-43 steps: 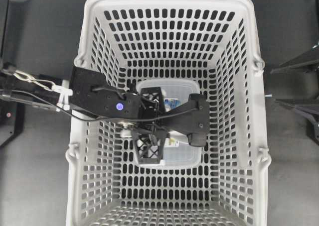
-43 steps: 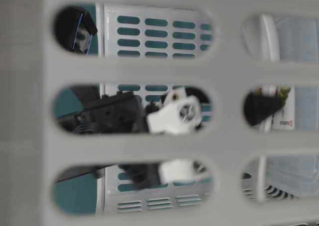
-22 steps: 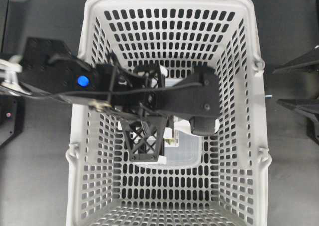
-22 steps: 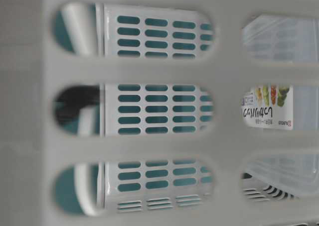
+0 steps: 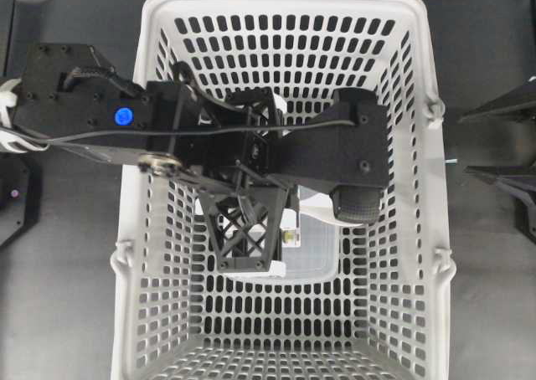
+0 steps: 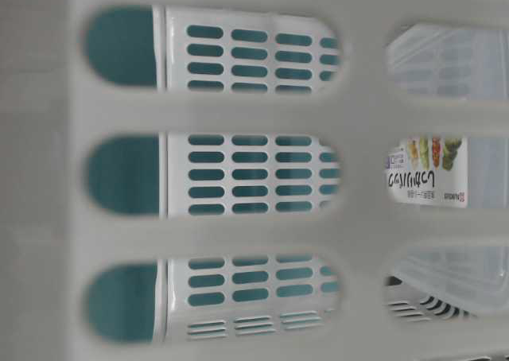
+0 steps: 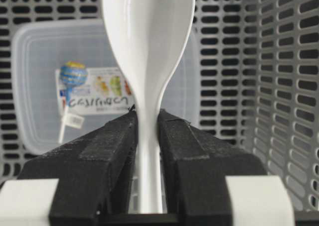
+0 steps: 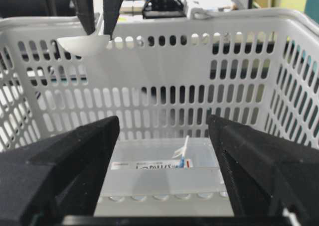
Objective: Pick up the chinese spoon from the shopping basket with the left arm.
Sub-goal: 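Lift the held spoon upward out of the basket with the left gripper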
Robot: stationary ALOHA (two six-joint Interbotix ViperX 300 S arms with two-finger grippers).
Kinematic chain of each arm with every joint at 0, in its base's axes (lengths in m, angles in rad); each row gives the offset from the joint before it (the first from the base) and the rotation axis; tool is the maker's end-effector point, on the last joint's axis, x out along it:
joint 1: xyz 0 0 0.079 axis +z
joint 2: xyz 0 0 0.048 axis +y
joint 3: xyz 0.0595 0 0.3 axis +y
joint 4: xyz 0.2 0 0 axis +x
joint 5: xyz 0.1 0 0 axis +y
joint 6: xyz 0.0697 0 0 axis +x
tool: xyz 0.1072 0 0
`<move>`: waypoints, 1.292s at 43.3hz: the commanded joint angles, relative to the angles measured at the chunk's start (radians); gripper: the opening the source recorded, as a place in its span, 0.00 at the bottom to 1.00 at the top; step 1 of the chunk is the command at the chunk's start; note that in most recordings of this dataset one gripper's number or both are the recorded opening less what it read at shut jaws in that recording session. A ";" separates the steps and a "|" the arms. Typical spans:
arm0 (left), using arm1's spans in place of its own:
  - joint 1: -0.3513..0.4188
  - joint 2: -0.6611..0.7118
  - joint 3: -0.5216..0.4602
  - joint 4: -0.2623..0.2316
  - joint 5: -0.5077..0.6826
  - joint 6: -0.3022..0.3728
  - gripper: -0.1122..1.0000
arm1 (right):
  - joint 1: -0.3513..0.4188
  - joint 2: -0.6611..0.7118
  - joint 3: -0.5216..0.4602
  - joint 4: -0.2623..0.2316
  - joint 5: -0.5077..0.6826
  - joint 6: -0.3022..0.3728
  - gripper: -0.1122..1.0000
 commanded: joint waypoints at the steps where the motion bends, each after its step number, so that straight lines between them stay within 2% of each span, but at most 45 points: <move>1: -0.002 -0.017 -0.018 0.003 -0.006 0.005 0.22 | -0.002 0.005 -0.008 0.002 -0.009 0.002 0.72; 38: -0.005 -0.020 0.046 0.003 -0.034 -0.006 0.21 | -0.002 0.005 -0.003 0.003 -0.011 0.002 0.72; 56: -0.017 -0.020 0.051 0.003 -0.087 -0.005 0.22 | 0.000 0.005 0.006 0.003 -0.020 0.002 0.72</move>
